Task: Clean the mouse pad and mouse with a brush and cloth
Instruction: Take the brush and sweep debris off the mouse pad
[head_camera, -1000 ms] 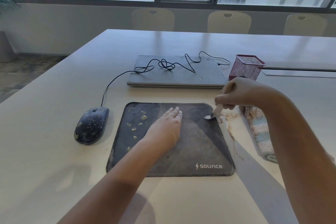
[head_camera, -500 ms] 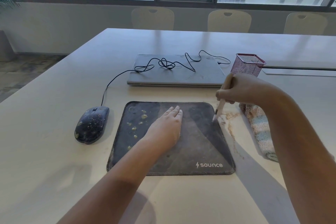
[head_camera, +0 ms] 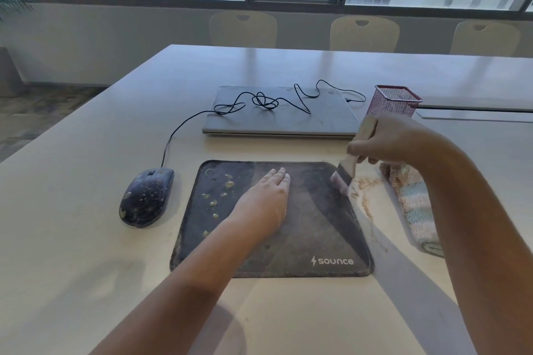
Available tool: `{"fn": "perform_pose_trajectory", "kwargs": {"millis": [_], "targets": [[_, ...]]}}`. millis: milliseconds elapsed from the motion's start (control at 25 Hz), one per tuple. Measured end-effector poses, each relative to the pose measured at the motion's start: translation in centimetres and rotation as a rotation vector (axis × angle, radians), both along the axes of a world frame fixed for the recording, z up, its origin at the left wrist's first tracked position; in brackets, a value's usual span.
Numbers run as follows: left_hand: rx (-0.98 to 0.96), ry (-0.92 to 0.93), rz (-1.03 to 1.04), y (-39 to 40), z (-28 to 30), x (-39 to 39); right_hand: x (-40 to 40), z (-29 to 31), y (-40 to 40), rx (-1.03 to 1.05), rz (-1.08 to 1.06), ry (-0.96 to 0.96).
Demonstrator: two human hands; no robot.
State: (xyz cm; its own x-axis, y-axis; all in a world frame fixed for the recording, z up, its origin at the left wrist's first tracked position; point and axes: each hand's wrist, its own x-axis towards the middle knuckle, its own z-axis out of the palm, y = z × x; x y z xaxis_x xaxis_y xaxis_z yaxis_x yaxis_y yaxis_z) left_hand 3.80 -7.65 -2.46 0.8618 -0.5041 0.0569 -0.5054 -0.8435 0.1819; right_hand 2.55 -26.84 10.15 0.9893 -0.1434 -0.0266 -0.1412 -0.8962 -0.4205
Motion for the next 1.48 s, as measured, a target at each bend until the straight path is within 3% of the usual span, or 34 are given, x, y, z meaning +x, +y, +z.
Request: {"fn": "perform_pose_trajectory", "kwargs": {"millis": [120, 320, 520, 680, 800, 880, 1000, 1200, 1360, 1480], "targets": [[0.018, -0.001, 0.003, 0.0, 0.1, 0.0, 0.1, -0.2, 0.4, 0.047, -0.068, -0.085], [0.03, 0.004, -0.002, 0.0, 0.3, -0.1, -0.3, 0.0, 0.4, -0.006, -0.05, 0.103], [0.025, 0.009, 0.003, 0.0, 0.4, -0.2, 0.0, 0.1, 0.4, 0.003, -0.04, -0.034], [0.024, 0.019, 0.007, -0.1, 0.5, -0.3, -0.4, 0.0, 0.3, -0.049, 0.03, 0.153], [0.023, 0.017, 0.009, 0.0, 0.4, -0.2, -0.5, 0.5, 0.1, -0.102, -0.017, 0.089], [0.017, 0.017, 0.005, 0.0, 0.4, -0.3, -0.3, 0.3, 0.9, -0.033, 0.015, -0.006], [-0.009, 0.016, 0.008, 0.0, 0.4, -0.3, 0.1, -0.7, 2.6, 0.135, 0.149, 0.076], [-0.001, 0.009, 0.005, 0.0, 0.3, -0.2, 0.2, -0.1, 0.1, -0.075, 0.019, 0.057], [0.011, 0.014, 0.007, 0.0, 0.2, 0.0, -0.5, 0.4, 0.5, 0.146, 0.223, 0.152], [0.01, 0.011, 0.004, 0.0, 0.1, 0.0, 0.0, -0.2, -0.1, 0.081, 0.197, 0.188]]}}
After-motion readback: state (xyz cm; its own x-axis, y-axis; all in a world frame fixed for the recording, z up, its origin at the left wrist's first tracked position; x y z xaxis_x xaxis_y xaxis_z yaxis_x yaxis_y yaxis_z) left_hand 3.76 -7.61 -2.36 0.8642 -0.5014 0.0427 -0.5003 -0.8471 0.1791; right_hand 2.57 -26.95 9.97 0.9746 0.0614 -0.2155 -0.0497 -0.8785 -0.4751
